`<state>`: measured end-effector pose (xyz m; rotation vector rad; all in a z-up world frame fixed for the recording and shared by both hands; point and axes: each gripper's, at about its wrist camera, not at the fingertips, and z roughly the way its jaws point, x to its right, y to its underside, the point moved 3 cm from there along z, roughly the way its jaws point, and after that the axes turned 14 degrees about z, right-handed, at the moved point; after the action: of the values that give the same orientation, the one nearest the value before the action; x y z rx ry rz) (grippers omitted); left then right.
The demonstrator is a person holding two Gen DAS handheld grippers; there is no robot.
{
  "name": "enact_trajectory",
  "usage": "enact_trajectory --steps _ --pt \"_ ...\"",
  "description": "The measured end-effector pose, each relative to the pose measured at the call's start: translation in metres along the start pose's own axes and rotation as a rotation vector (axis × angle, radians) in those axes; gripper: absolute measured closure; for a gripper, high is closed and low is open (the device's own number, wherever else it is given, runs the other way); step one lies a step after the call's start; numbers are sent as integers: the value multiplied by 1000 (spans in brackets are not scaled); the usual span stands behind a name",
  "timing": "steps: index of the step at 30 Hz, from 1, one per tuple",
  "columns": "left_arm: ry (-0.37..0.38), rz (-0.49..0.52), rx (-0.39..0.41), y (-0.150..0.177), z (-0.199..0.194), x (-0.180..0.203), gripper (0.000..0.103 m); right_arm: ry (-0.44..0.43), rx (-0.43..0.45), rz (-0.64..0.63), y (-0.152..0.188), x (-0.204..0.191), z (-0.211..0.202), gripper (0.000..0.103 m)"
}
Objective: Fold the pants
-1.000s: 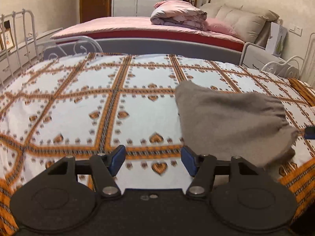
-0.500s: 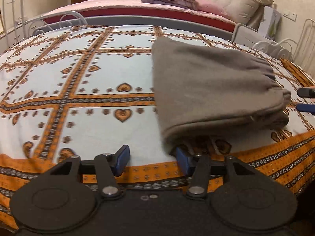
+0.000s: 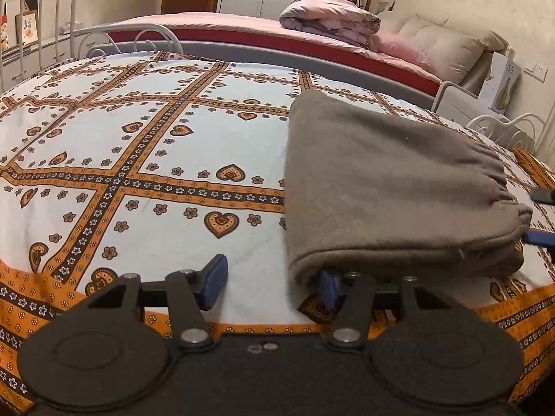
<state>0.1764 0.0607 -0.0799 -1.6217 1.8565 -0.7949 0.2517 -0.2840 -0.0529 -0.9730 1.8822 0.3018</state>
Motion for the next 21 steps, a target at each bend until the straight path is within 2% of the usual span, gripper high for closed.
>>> enact_trajectory --steps 3,7,10,15,16,17,18,21 --pt "11 -11 -1 0 1 -2 57 75 -23 22 3 4 9 38" --pt "7 -6 6 1 2 -2 56 24 -43 55 4 2 8 38" --pt "-6 -9 10 1 2 0 56 65 -46 39 3 4 20 38" --pt "-6 -19 9 -1 5 0 58 76 -56 57 0 5 38 38" --pt "-4 -19 3 -2 6 -1 59 79 -55 39 0 3 39 41" --pt "3 -22 5 -3 5 -2 65 88 -45 3 1 0 39 53" --pt "14 -29 25 -5 2 -2 72 88 -36 -36 1 -5 37 57" --pt "-27 23 106 -10 -13 5 71 20 35 -134 5 -27 19 59"
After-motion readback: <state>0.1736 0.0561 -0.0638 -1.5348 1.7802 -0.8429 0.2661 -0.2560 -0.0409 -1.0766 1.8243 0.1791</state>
